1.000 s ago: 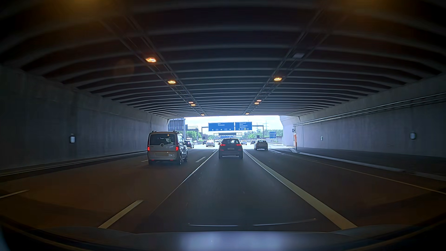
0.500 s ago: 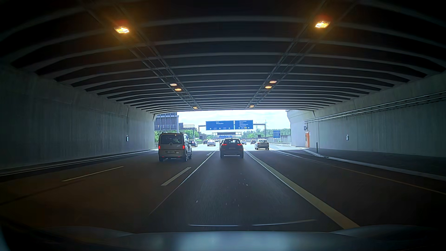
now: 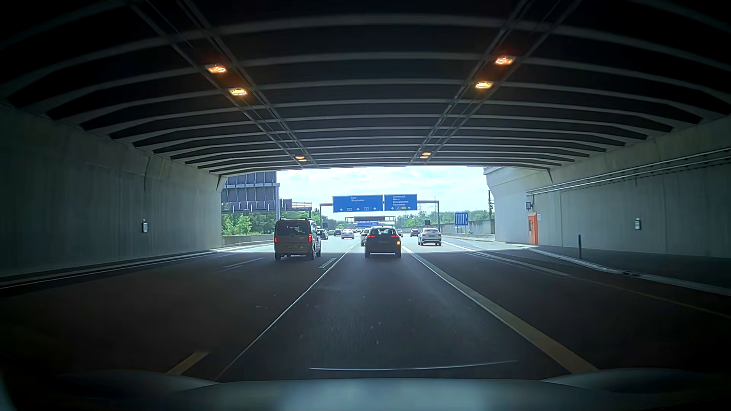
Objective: Follow the waypoints while adhering to traffic rules and regulations
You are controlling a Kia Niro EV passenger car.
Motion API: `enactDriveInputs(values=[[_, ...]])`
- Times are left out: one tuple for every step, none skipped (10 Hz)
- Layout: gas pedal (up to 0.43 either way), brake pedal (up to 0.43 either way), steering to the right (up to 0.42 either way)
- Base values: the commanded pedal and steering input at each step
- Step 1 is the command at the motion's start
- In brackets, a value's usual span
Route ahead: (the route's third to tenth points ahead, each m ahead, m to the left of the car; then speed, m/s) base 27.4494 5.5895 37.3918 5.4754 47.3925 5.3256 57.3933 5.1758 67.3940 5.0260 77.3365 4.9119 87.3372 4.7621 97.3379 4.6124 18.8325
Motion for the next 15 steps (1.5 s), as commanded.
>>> enactDriveInputs(values=[[0.0, 0.0, 0.001], [0.008, 0.0, 0.002], [0.02, 0.0, 0.002], [0.02, 0.0, 0.003], [0.028, 0.0, 0.003], [0.039, 0.0, 0.003], [0.039, 0.0, 0.004], [0.039, 0.0, 0.004], [0.039, 0.0, 0.004], [0.039, 0.0, 0.004], [0.039, 0.0, 0.004], [0.039, 0.0, 0.004], [0.047, 0.0, 0.004], [0.079, 0.0, 0.005], [0.079, 0.0, 0.005]])
